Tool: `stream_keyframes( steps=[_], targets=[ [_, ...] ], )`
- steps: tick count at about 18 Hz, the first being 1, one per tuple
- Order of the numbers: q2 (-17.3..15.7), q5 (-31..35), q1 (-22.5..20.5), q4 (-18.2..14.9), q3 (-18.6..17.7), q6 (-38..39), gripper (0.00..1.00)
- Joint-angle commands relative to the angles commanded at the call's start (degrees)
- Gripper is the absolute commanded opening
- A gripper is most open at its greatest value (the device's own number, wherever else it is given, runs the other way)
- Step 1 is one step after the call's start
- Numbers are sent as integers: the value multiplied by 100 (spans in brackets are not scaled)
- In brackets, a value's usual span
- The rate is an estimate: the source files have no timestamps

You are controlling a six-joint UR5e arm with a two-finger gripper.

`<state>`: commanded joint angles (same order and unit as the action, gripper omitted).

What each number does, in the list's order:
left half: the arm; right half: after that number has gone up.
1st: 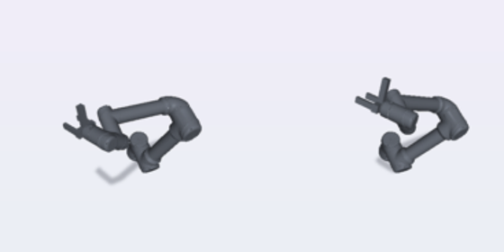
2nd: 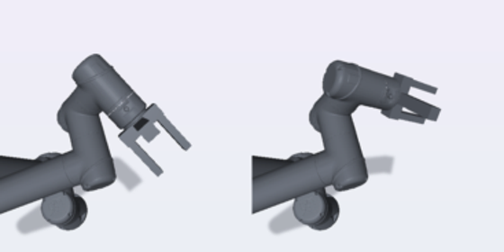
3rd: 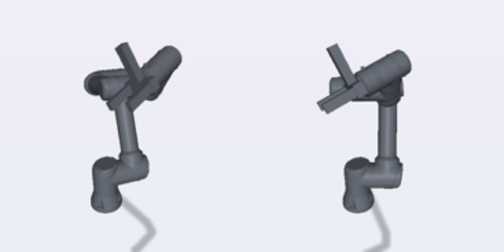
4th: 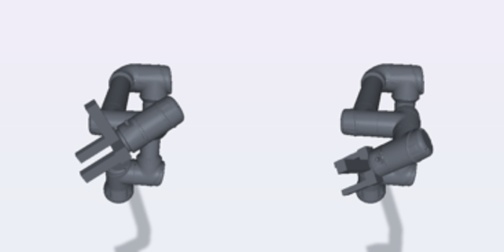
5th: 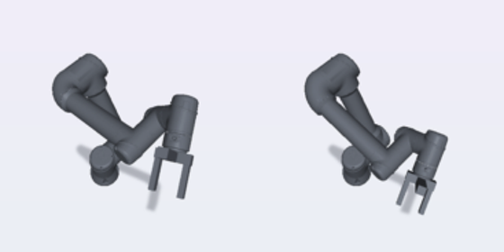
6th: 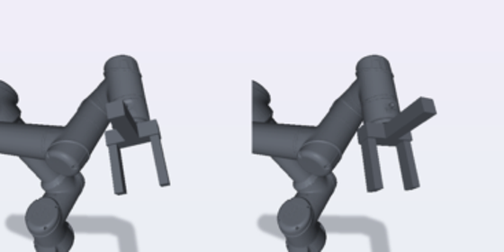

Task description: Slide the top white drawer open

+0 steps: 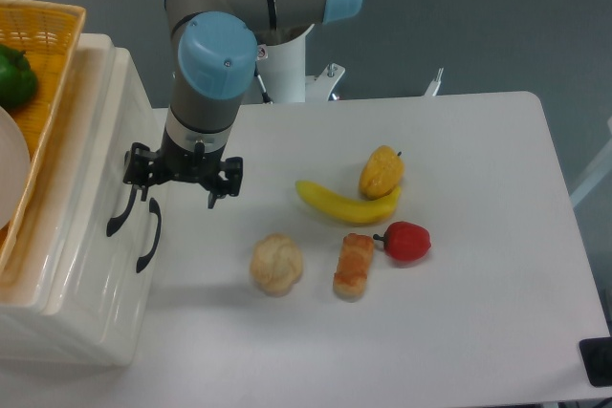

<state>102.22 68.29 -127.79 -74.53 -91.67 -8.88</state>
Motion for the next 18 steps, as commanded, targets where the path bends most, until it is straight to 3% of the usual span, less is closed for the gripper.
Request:
stream_keyframes(
  steps=[18],
  targets=[
    [123,-150,184,-88,-62,123,100]
  ],
)
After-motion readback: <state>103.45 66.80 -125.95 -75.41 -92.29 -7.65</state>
